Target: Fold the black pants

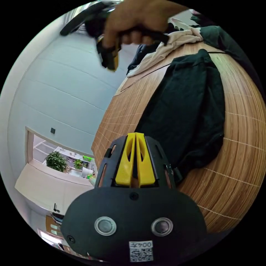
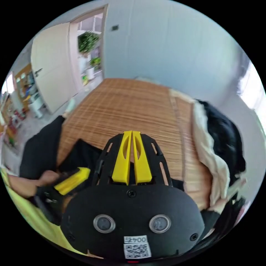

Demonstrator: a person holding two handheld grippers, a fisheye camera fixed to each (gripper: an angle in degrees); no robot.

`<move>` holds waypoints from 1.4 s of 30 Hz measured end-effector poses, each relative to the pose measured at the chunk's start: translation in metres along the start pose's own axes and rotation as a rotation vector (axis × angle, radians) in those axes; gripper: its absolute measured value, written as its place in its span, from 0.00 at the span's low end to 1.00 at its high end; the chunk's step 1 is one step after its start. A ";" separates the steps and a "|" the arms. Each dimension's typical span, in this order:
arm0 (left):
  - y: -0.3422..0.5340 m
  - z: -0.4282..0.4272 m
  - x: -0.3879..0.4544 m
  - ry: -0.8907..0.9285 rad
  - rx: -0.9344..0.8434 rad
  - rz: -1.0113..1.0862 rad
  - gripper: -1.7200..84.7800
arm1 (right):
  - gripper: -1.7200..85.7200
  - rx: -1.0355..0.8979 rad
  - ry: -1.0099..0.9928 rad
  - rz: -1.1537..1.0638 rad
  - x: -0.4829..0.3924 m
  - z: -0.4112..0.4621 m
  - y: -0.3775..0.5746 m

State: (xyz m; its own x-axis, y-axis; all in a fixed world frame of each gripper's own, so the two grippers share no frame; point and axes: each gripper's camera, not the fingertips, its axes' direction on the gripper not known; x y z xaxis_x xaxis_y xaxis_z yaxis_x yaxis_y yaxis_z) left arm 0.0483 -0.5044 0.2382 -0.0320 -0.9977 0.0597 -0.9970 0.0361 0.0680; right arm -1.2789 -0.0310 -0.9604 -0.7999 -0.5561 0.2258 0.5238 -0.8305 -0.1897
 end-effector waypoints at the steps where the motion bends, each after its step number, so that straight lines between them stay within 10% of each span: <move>1: 0.002 0.011 -0.012 -0.009 -0.040 -0.026 0.03 | 0.02 0.048 0.108 0.070 0.011 -0.020 0.047; 11: 0.013 0.112 -0.071 0.238 -0.297 -0.186 0.03 | 0.09 -0.369 0.045 0.285 0.056 -0.009 0.231; 24: 0.039 0.052 -0.143 0.193 -0.313 -0.232 0.06 | 0.08 -0.258 -0.084 0.223 0.089 -0.077 0.254; 32: 0.028 -0.006 -0.009 0.021 -0.401 0.270 0.13 | 0.07 -0.240 -0.179 0.287 0.073 -0.092 0.320; 42: -0.003 0.002 -0.003 0.135 -0.431 0.188 0.13 | 0.03 -0.206 -0.147 0.216 0.065 -0.110 0.328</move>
State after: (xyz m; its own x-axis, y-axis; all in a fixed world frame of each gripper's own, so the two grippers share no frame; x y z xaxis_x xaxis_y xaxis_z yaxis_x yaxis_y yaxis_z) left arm 0.0517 -0.5015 0.2361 -0.1708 -0.9563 0.2373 -0.8541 0.2638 0.4482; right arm -1.1909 -0.3358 -1.1127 -0.6181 -0.7299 0.2920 0.5942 -0.6770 -0.4343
